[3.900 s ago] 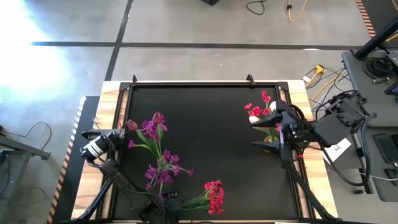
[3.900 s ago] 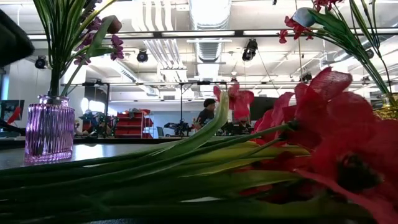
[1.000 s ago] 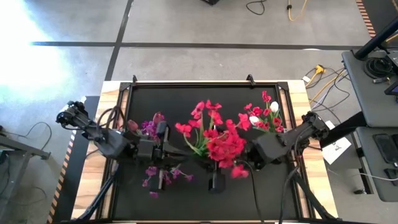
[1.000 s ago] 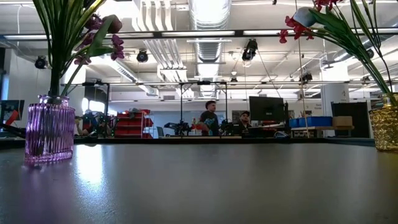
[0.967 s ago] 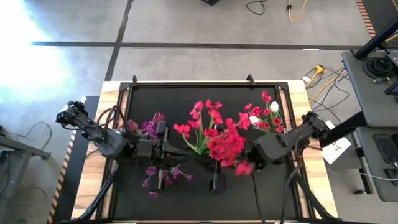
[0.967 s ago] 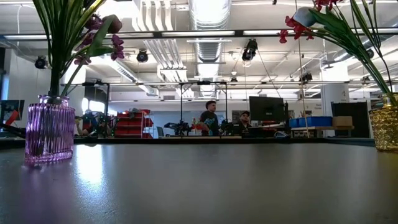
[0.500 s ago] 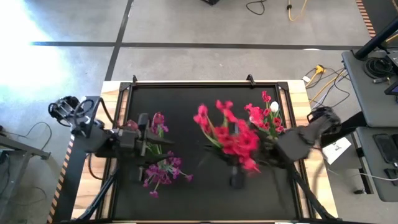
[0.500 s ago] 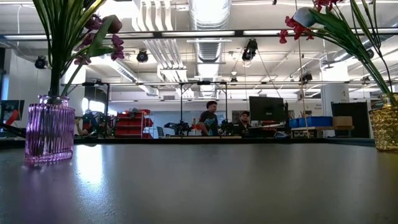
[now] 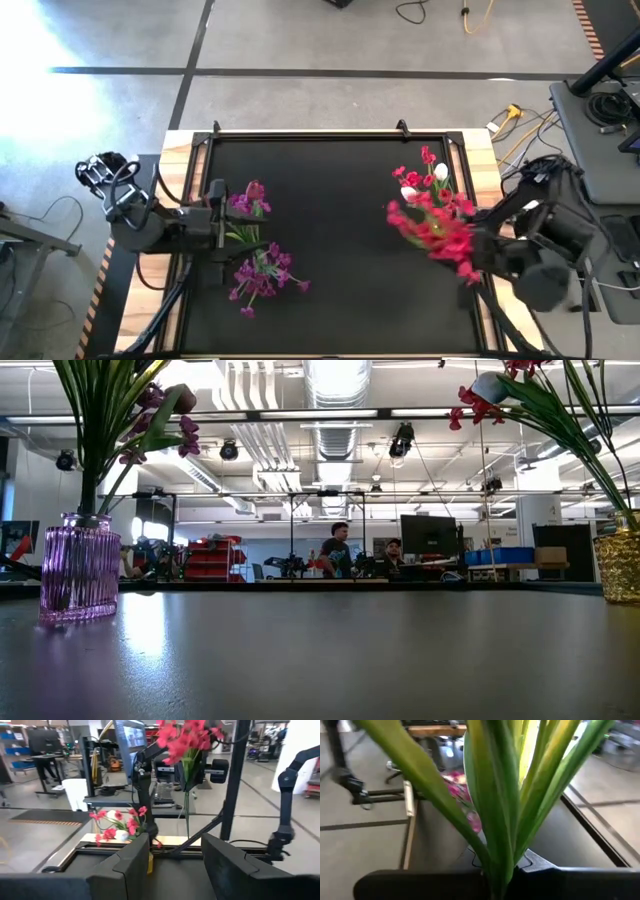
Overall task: Sort flowers into vase by color
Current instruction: Put the red flower into the yellow flower vase
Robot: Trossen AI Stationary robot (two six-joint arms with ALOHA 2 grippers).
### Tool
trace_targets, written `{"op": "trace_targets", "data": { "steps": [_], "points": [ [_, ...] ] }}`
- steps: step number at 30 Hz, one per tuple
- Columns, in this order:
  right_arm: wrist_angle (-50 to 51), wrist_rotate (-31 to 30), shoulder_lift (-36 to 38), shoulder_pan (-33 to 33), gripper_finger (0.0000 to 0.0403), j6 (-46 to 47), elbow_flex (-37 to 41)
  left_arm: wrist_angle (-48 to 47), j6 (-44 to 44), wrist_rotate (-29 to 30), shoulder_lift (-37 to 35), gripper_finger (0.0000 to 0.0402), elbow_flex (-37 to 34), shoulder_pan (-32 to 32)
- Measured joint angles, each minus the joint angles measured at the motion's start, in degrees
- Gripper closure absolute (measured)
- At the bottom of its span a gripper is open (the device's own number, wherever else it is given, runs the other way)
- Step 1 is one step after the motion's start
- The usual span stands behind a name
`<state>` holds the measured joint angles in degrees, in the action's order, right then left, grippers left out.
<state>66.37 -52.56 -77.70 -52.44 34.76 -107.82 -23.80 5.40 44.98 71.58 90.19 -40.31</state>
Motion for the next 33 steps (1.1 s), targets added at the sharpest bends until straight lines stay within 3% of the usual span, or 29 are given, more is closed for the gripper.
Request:
{"op": "trace_targets", "data": {
  "steps": [6,10,20,33],
  "points": [
    [16.51,-12.91,7.05,-11.6,0.0392,26.05,10.15,-0.29,-0.37,2.08,0.13,0.0237,0.0,0.15],
    [23.75,-17.66,12.04,-17.59,0.0392,39.11,17.19,-0.27,-0.37,4.88,-0.06,0.0238,0.0,0.19],
    [23.73,-15.4,26.19,-19.83,0.0391,42.21,33.04,-0.25,0.59,9.13,-0.19,0.0238,0.0,0.23],
    [23.72,-14.98,38.9,-19.83,0.039,38.66,41.06,-0.3,3.88,11.68,-0.19,0.0238,0.0,0.3]
  ]
}}
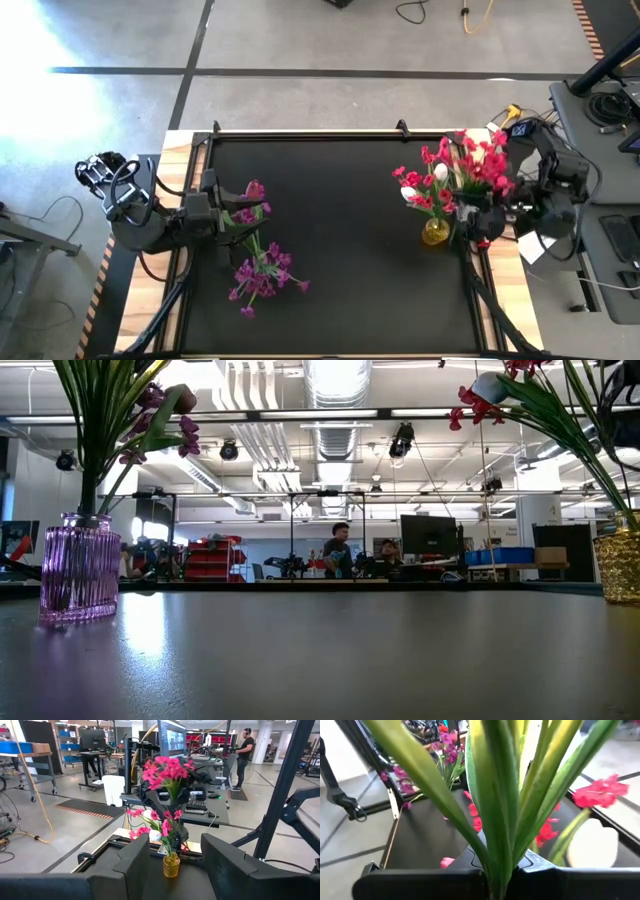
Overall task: Sort flowers into vase by color
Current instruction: Put the red flower into the yellow flower vase
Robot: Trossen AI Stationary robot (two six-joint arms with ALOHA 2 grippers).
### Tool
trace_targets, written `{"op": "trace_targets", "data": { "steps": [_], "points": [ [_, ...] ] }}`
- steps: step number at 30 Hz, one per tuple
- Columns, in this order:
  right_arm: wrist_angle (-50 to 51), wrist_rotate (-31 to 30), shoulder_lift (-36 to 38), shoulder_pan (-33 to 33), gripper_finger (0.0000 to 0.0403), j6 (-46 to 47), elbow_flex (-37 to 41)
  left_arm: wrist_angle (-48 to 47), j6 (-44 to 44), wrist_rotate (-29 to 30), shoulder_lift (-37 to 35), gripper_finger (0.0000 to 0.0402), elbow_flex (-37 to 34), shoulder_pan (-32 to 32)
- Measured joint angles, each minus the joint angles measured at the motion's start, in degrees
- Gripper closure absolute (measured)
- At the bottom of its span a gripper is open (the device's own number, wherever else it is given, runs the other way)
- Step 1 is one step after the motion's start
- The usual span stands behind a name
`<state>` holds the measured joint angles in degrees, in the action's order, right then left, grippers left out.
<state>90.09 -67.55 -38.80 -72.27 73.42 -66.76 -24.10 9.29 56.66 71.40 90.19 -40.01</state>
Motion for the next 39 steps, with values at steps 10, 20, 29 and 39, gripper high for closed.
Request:
{"op": "trace_targets", "data": {
  "steps": [10,20,29,39],
  "points": [
    [0.06,-4.9,5.61,0.04,0.039,-1.41,9.37,0.04,0.89,3.85,-0.02,0.0238,0.0,0.09],
    [-0.17,-4.21,6.75,0.04,0.039,-4.32,12.91,0.44,3.21,4.46,-0.02,0.0238,0.0,0.52],
    [-0.06,-4.04,6.86,0.04,0.039,-14.48,9.62,0.48,4.46,4.38,1.17,0.0238,0.0,0.63],
    [-1.69,-2.55,6.79,0.04,0.039,-8.92,14.18,0.53,10.23,4.39,2.49,0.0238,0.0,0.63]
  ]
}}
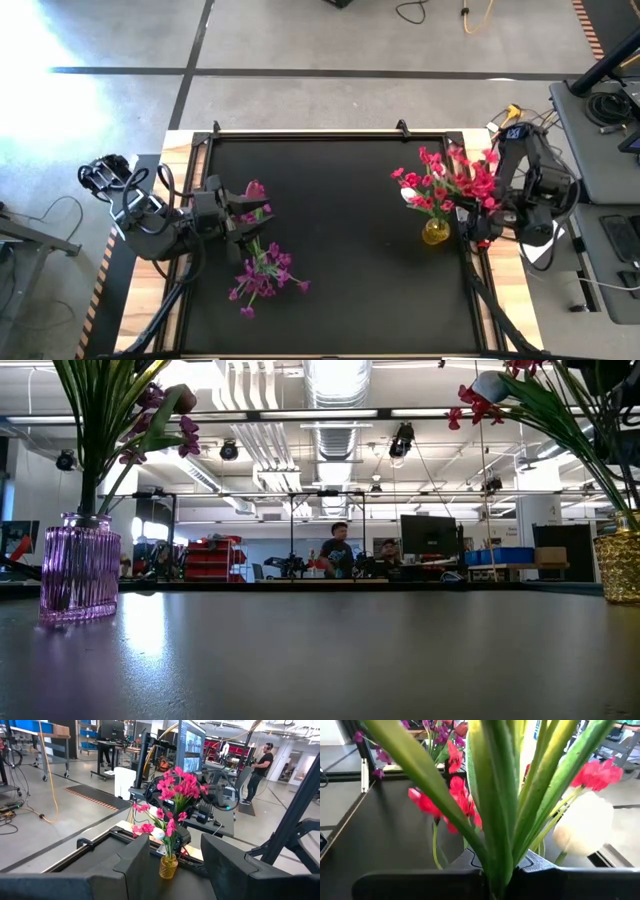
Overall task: Sort flowers into vase by color
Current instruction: Put the red flower into the yellow flower vase
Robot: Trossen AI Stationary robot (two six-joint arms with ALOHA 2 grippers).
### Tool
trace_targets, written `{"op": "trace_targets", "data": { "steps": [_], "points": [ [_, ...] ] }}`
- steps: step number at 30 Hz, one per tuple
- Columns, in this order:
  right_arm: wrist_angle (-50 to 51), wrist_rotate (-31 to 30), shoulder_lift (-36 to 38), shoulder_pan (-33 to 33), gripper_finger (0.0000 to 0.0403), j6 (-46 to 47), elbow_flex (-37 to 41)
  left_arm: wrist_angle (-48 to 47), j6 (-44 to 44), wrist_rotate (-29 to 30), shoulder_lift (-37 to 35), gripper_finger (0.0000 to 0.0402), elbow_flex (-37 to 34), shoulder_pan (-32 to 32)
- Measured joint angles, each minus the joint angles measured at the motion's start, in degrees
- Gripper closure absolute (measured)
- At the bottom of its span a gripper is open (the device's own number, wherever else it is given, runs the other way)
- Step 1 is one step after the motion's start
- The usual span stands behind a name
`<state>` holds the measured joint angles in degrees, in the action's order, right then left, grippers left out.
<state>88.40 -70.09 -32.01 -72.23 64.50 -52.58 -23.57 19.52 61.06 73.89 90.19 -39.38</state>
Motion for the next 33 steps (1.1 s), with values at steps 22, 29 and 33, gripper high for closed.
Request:
{"op": "trace_targets", "data": {
  "steps": [22,29,33],
  "points": [
    [-1.0,13.26,-0.71,0.0,0.0273,7.28,2.34,7.13,1.3,-17.06,7.2,0.0238,0.0,15.03],
    [-1.33,20.31,-0.76,0.0,0.018,5.37,-6.54,8.11,-2.77,-24.53,5.54,0.0238,0.02,21.51],
    [-1.26,28.08,-0.76,0.0,0.0142,4.87,-12.51,8.26,-5.11,-24.93,3.69,0.0238,0.04,23.02]
  ]
}}
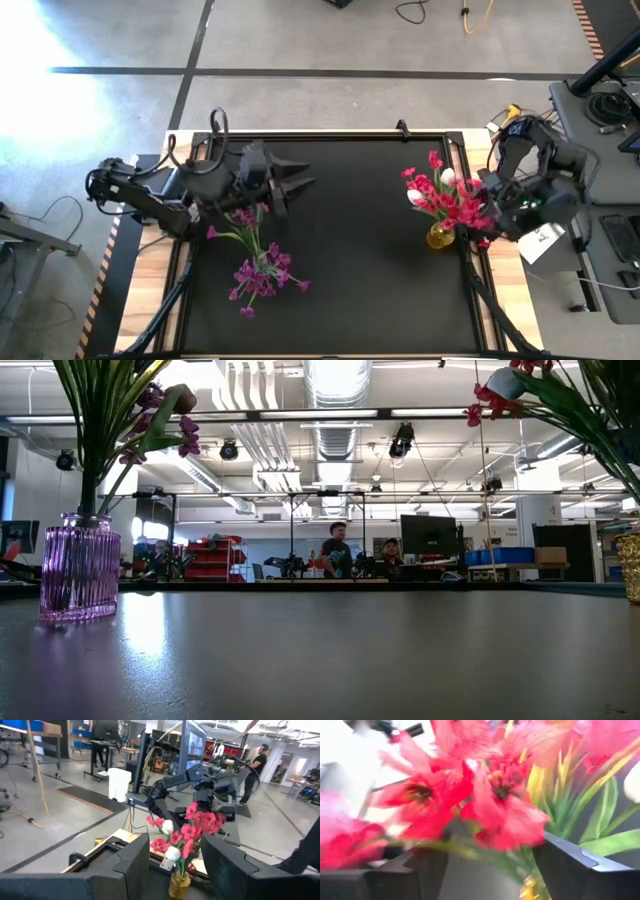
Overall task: Sort flowers into vase by color
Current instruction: Put the red flower into the yellow flower vase, then return to Home Position
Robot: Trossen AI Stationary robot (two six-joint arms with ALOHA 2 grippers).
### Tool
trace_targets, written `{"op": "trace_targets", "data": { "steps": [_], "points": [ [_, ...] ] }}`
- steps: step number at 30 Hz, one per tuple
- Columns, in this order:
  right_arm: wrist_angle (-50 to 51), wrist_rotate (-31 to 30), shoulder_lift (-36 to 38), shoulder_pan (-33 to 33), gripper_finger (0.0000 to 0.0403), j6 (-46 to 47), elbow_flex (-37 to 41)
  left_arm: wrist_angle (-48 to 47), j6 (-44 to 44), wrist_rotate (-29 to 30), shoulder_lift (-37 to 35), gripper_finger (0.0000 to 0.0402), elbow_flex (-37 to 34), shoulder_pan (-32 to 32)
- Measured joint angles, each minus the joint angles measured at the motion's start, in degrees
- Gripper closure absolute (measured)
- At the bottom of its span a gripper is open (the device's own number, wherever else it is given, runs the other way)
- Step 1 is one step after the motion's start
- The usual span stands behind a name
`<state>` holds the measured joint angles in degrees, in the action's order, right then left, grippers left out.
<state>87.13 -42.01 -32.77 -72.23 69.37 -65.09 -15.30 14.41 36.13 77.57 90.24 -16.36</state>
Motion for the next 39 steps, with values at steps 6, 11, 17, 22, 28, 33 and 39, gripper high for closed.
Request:
{"op": "trace_targets", "data": {
  "steps": [6,11,17,22,28,33,39],
  "points": [
    [-0.23,6.95,0.0,0.0,0.0109,0.55,-10.37,3.48,0.02,-5.53,-0.8,0.0238,0.0,0.86],
    [-0.71,8.03,0.07,-0.01,0.0104,-3.78,-18.68,8.45,0.2,-7.46,0.25,0.0238,0.0,0.8],
    [-7.71,7.52,0.91,-0.01,0.013,-19.56,-23.55,13.02,1.12,-10.64,1.27,0.0238,0.0,0.83],
    [-25.37,10.54,2.38,-0.02,0.0191,-36.33,-19.0,11.69,-0.39,-11.79,1.5,0.0238,0.0,1.62],
    [-54.03,25.78,3.15,-0.02,0.0294,-56.1,-5.93,7.16,-0.96,-17.16,0.23,0.025,-0.27,4.37],
    [-75.11,37.38,4.9,-0.02,0.038,-63.12,6.24,6.17,-1.59,-17.54,-5.59,0.0276,-5.98,6.89],
    [-86.96,38.35,8.19,0.0,0.0383,-66.58,17.11,7.03,-0.92,-18.22,-18.33,0.0315,-17.26,8.52]
  ]
}}
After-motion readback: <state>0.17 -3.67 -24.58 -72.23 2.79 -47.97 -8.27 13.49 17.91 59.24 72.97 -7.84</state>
